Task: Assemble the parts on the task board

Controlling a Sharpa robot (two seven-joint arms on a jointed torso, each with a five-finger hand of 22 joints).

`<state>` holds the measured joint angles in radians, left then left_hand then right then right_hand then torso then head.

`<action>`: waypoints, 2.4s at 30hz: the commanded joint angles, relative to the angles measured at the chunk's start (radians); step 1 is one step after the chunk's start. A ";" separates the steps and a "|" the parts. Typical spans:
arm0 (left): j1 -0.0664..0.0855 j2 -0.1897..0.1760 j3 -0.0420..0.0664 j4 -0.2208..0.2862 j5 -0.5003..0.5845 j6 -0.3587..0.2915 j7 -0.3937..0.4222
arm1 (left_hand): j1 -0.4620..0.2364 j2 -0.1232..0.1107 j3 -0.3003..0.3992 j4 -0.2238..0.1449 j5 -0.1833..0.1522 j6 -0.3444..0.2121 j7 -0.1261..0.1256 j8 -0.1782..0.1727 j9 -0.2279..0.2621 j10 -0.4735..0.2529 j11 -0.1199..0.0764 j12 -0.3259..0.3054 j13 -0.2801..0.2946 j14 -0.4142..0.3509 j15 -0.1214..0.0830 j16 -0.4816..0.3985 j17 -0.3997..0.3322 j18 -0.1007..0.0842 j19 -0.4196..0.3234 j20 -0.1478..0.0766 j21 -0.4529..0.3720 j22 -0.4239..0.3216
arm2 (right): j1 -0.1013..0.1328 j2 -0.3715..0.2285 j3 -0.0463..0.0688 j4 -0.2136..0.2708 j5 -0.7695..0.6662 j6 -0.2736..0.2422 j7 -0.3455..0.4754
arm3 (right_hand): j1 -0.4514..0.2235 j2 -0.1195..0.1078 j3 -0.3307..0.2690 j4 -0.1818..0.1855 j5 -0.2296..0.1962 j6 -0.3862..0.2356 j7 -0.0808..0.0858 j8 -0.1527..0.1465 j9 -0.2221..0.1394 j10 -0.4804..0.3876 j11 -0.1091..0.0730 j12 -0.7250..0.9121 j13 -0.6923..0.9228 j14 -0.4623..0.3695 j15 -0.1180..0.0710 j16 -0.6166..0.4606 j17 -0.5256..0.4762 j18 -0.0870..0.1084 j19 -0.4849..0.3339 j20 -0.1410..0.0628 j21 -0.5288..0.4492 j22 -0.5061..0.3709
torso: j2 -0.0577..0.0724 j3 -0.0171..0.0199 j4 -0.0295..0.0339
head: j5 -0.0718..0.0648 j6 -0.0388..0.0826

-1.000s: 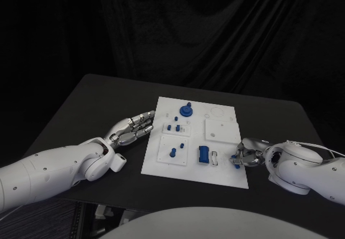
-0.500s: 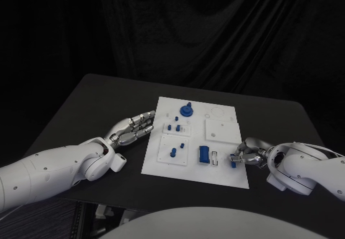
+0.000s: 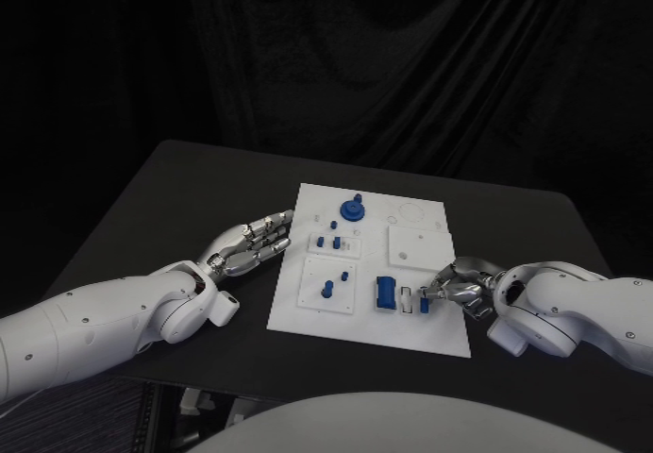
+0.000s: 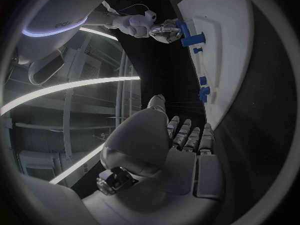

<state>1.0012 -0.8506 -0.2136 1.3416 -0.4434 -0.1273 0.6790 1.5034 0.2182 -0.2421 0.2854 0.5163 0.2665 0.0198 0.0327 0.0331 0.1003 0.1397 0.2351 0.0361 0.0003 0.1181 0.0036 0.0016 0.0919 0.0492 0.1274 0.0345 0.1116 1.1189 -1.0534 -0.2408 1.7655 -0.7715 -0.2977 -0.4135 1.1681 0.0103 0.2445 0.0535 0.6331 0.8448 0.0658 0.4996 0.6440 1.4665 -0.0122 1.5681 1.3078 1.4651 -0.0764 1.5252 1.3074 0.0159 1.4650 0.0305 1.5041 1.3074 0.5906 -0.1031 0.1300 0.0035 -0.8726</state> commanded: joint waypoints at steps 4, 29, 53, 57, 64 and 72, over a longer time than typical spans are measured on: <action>-0.001 0.004 0.001 0.000 0.004 0.011 0.098 | 0.000 0.010 0.003 0.002 -0.006 -0.001 0.005 0.002 0.001 -0.002 0.008 0.003 0.001 0.000 0.010 -0.004 -0.001 -0.016 -0.002 0.007 -0.006 -0.002 | 0.002 0.020 0.000 -0.020 0.059 0.022 0.020 | -0.007 0.003 0.075 -0.068 -0.010 -0.005 0.001 -0.001 0.000 0.104 0.005 0.003 0.263 0.082 0.004 -0.004 0.136 0.006 0.072 0.006 -0.006 0.234 | 0.000 0.0003 0.0008 | -0.001 0.000; -0.001 0.007 0.001 -0.003 0.004 0.017 0.093 | -0.001 0.011 0.003 0.002 -0.006 -0.002 0.005 0.002 0.000 -0.003 0.009 0.002 0.000 0.000 0.011 -0.004 -0.001 -0.016 -0.002 0.009 -0.006 -0.002 | 0.001 0.062 -0.001 -0.065 0.028 0.074 0.011 | -0.080 0.007 0.055 -0.029 -0.255 -0.026 0.008 -0.022 -0.014 0.104 0.012 0.003 0.263 0.081 0.010 -0.005 0.130 0.007 0.069 0.012 -0.012 0.232 | 0.000 0.0005 -0.0004 | 0.002 0.000; -0.003 0.011 0.001 -0.006 0.004 0.026 0.088 | -0.003 0.013 0.003 0.002 -0.008 0.000 0.008 0.002 0.001 -0.004 0.010 0.001 0.000 0.000 0.014 -0.004 -0.001 -0.014 -0.003 0.014 -0.006 -0.003 | -0.001 0.067 -0.001 -0.078 0.023 0.079 0.008 | -0.167 0.010 -0.049 0.081 -0.456 -0.034 0.019 -0.030 -0.025 0.104 0.023 0.003 0.263 0.080 0.020 -0.005 0.126 0.010 0.064 0.022 -0.022 0.229 | 0.000 0.0003 -0.0014 | 0.003 0.000; -0.003 0.012 0.001 -0.006 0.004 0.027 0.088 | -0.003 0.014 0.003 0.002 -0.008 0.001 0.010 0.002 0.001 -0.005 0.011 0.000 0.000 0.000 0.015 -0.004 -0.001 -0.013 -0.003 0.016 -0.006 -0.004 | -0.001 0.064 -0.001 -0.075 0.005 0.074 0.014 | -0.168 0.011 -0.051 0.083 -0.456 -0.034 0.019 -0.030 -0.025 0.104 0.023 0.003 0.263 0.080 0.020 -0.005 0.127 0.010 0.064 0.022 -0.023 0.228 | -0.001 0.0007 -0.0003 | 0.003 0.000; -0.004 0.009 0.001 -0.005 0.004 0.024 0.089 | -0.005 0.014 0.003 0.002 -0.008 0.004 0.015 0.003 0.001 -0.006 0.010 0.000 0.000 0.000 0.016 -0.004 -0.001 -0.011 -0.002 0.018 -0.006 -0.004 | -0.003 0.042 -0.002 -0.052 -0.088 0.068 0.058 | -0.147 0.005 -0.061 0.073 -0.453 -0.032 0.016 -0.015 -0.016 0.104 0.020 0.003 0.263 0.080 0.018 -0.004 0.129 0.010 0.064 0.020 -0.022 0.229 | 0.000 0.0007 -0.0005 | 0.005 0.000; -0.004 0.005 0.001 -0.004 0.004 0.022 0.089 | -0.005 0.014 0.003 0.001 -0.008 0.004 0.016 0.003 0.001 -0.005 0.010 0.001 0.000 0.000 0.016 -0.004 -0.002 -0.011 -0.002 0.019 -0.006 -0.003 | -0.014 -0.007 -0.004 0.000 -0.221 0.073 0.103 | -0.103 0.004 -0.120 0.072 -0.492 -0.080 0.001 0.132 0.088 0.104 0.007 0.003 0.263 0.082 0.007 -0.001 0.137 0.009 0.067 0.011 -0.017 0.231 | 0.000 0.0005 -0.0006 | 0.007 0.000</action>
<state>0.9988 -0.8456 -0.2136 1.3354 -0.4433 -0.1128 0.6790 1.4996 0.2220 -0.2421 0.2854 0.5127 0.2701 0.0306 0.0326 0.0328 0.0967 0.1433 0.2351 0.0358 0.0003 0.1253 0.0036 0.0017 0.0918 0.0455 0.1381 0.0345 0.1086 1.1087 -1.0555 -0.2445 1.7565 -0.8984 -0.2258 -0.3470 1.0590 0.0157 0.1253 0.1250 0.1412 0.7685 0.0645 0.6293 0.7310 1.4665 0.0015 1.5681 1.3073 1.4653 -0.0625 1.5253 1.3074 0.0157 1.4652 0.0448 1.4857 1.3073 0.5901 -0.1025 0.1294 0.0113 -0.8726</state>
